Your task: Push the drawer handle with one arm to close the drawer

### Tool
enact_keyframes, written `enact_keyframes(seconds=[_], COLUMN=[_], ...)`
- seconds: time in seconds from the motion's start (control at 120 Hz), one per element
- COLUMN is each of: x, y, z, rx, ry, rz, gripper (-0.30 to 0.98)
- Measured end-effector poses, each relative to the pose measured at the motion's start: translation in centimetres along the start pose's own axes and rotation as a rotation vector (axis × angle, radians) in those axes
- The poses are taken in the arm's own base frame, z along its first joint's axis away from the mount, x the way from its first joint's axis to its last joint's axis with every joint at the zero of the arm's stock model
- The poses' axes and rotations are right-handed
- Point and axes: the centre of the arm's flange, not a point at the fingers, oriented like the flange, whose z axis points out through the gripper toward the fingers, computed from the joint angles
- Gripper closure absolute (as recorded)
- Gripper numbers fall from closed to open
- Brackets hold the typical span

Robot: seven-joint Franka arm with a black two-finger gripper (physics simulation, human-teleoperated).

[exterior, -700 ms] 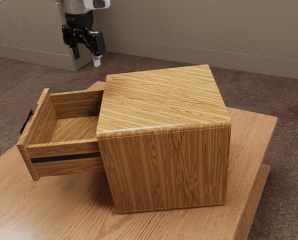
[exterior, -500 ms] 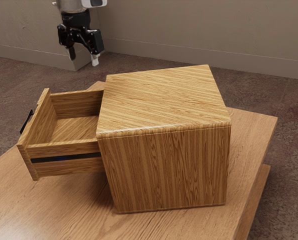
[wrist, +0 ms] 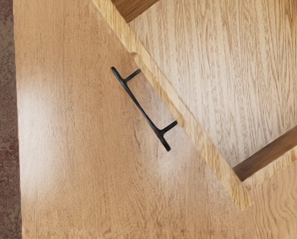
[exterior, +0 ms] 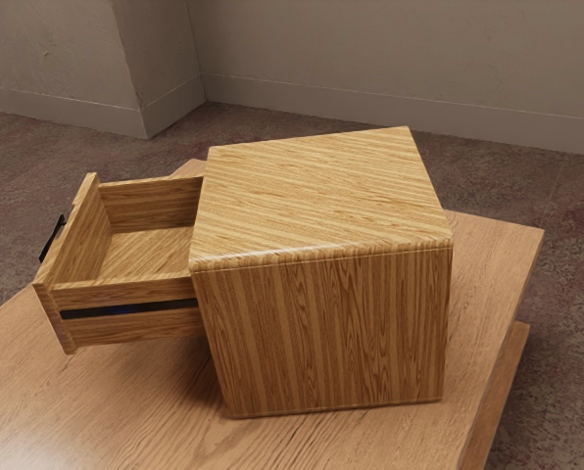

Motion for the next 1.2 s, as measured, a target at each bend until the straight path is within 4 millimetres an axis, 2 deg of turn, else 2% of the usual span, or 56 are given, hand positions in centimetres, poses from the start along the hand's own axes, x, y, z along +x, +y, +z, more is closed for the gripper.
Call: enact_keyframes(seconds=[0.05, 0.125, 0.217, 0.333, 0.475, 0.583, 0.758, 1.008, 1.2], x=[-1.0, -2.2, -2.6, -0.8, 2.3, 3.8, 5.2, 7.4, 8.5], y=[-2.0, -5.5, -8.2, -11.2, -12.4, -12.6, -10.8, -8.0, -6.4], z=[2.7, 7.9, 12.4, 17.0, 20.7, 22.6, 24.7, 25.0, 25.4], rx=[0.017, -0.010, -0.044, -0.082, -0.090, -0.094, -0.113, -0.077, -0.064], ry=[-0.032, -0.058, -0.032, 0.011, 0.064, 0.108, 0.160, 0.191, 0.202], rz=[0.019, 0.050, 0.130, 0.240, 0.407, 0.513, 0.675, 0.888, 0.986], gripper=[0.00, 0.00, 0.02, 0.14, 0.38, 0.54, 0.69, 0.76, 0.78])
